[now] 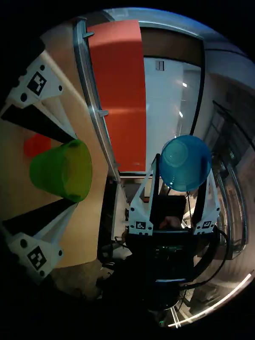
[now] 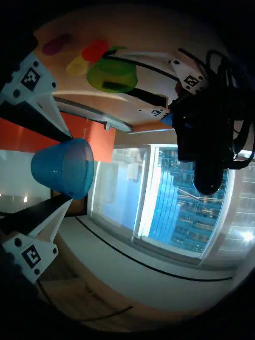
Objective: Pour water
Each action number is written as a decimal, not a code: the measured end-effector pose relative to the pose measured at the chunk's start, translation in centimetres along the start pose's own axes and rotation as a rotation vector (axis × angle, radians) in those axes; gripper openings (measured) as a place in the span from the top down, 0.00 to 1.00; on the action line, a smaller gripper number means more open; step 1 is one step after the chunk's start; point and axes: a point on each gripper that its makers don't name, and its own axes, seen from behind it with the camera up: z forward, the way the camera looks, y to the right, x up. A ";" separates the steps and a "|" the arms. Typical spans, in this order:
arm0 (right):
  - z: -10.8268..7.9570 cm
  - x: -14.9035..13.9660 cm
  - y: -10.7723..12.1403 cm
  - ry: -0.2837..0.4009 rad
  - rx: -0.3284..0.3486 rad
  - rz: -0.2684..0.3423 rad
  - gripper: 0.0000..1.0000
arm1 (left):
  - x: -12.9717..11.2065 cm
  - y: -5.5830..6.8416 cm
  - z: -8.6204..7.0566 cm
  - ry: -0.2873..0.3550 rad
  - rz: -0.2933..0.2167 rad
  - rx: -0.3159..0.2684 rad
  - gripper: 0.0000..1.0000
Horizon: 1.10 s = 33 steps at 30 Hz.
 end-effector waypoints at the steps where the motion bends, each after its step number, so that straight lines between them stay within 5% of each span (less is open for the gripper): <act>1: 0.0 0.1 0.0 0.001 0.000 -0.002 0.11 | 0.0 0.0 0.0 0.001 0.000 0.000 0.13; 9: 0.0 0.8 0.0 0.013 0.006 0.015 0.11 | 0.3 -0.1 -0.1 0.005 0.001 0.005 0.13; 15: -0.2 0.6 -0.2 0.019 0.010 0.093 0.11 | 0.3 0.2 -0.2 0.005 0.006 0.003 0.13; 24: -0.8 0.3 0.3 0.045 0.012 0.355 0.11 | 0.6 0.5 -0.3 0.009 0.018 0.003 0.13; 33: -2.0 2.0 0.0 0.092 0.045 0.687 0.11 | 0.5 0.6 -0.4 0.004 0.035 0.009 0.13</act>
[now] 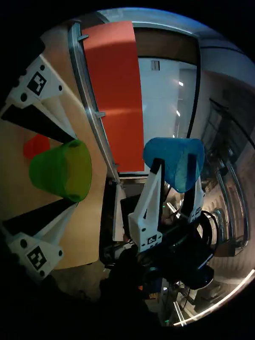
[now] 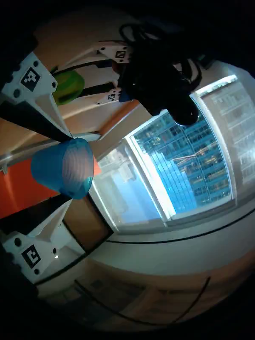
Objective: Pour water
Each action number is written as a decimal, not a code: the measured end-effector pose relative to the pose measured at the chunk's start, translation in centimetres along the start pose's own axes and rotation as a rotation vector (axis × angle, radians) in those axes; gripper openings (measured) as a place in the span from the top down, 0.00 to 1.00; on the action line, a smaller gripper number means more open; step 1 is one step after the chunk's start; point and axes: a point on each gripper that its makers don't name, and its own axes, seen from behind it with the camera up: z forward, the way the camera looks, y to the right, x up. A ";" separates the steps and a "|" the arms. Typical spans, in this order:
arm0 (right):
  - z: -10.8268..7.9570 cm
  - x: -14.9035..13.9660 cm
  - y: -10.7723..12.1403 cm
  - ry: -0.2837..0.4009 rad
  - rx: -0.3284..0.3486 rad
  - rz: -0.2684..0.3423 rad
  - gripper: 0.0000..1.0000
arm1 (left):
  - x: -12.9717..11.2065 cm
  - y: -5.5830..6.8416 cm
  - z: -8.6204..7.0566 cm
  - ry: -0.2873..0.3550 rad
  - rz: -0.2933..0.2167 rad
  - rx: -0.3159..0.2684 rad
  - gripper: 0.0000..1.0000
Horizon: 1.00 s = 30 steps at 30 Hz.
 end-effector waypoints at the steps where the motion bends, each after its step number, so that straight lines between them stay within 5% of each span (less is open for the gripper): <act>1: -0.1 0.0 -0.4 0.000 0.009 0.038 0.11 | 0.0 0.0 0.0 0.000 0.001 0.001 0.13; 19: -0.4 1.7 -3.0 0.023 0.144 0.608 0.11 | 0.0 0.0 -0.2 -0.003 0.018 0.012 0.13; 30: -0.1 2.5 -3.0 0.033 0.176 0.781 0.11 | 0.1 -0.4 -0.3 -0.002 0.019 0.026 0.13</act>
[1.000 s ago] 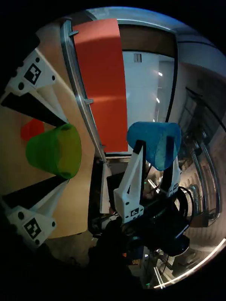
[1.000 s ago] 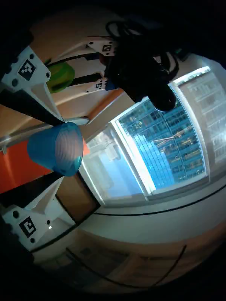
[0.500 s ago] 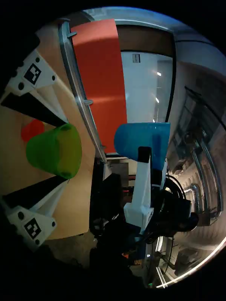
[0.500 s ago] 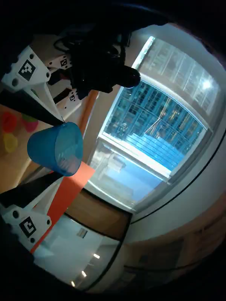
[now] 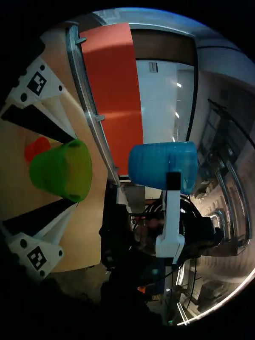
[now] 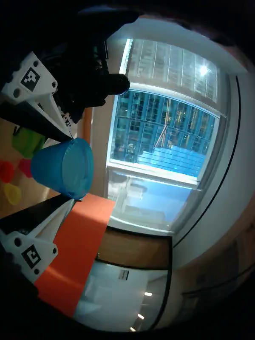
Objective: Pour water
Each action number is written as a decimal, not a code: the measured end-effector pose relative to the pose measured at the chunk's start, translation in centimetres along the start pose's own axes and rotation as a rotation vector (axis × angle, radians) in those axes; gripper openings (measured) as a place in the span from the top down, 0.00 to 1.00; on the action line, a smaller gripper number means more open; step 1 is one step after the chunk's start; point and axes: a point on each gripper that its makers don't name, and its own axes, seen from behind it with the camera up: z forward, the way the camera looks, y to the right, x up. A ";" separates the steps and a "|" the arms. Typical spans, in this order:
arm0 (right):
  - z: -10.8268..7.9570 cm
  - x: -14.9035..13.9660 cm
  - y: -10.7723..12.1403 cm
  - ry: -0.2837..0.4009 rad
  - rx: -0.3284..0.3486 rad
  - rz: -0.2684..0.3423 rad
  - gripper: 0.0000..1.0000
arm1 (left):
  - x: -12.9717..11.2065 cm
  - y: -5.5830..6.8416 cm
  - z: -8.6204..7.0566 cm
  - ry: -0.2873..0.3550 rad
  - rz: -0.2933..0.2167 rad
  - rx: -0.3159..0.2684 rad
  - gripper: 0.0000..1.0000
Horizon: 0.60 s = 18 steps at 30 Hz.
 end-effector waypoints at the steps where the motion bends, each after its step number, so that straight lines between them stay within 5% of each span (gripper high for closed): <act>1: 0.0 0.0 0.0 0.000 0.000 0.008 0.11 | 0.0 -0.1 0.0 0.001 0.000 0.003 0.13; 18: -2.2 -2.8 2.7 -0.022 -0.067 0.078 0.11 | -1.2 -3.5 -1.6 -0.025 -0.006 0.085 0.13</act>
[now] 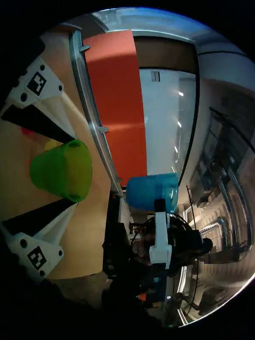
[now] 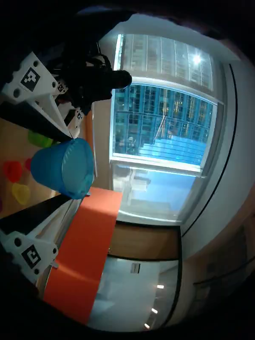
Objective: Pour water
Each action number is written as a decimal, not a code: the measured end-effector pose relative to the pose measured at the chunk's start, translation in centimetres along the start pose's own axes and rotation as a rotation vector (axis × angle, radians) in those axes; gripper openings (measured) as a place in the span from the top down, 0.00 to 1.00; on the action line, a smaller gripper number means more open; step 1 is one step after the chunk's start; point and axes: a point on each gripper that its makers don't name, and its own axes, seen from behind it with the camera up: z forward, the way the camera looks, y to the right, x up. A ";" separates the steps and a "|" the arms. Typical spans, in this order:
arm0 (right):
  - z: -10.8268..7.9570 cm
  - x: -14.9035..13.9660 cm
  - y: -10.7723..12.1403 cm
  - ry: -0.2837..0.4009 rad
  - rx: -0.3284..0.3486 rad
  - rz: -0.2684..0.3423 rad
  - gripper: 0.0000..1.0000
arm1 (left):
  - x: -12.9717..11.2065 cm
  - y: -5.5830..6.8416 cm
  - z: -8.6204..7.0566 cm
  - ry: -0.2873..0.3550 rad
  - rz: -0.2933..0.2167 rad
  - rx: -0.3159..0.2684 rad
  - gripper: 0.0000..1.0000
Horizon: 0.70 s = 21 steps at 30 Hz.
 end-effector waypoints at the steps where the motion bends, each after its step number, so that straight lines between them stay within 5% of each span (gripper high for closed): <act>1: -0.2 -0.3 0.3 -0.002 -0.007 0.003 0.11 | -0.1 -0.3 -0.1 -0.003 -0.001 0.006 0.13; 12: -2.4 -2.7 3.1 -0.018 -0.069 0.030 0.11 | -1.1 -2.6 -1.3 -0.034 0.002 0.059 0.13; 21: -2.5 -4.7 3.1 -0.034 -0.068 0.036 0.11 | -1.0 -3.1 -1.6 -0.039 0.014 0.073 0.13</act>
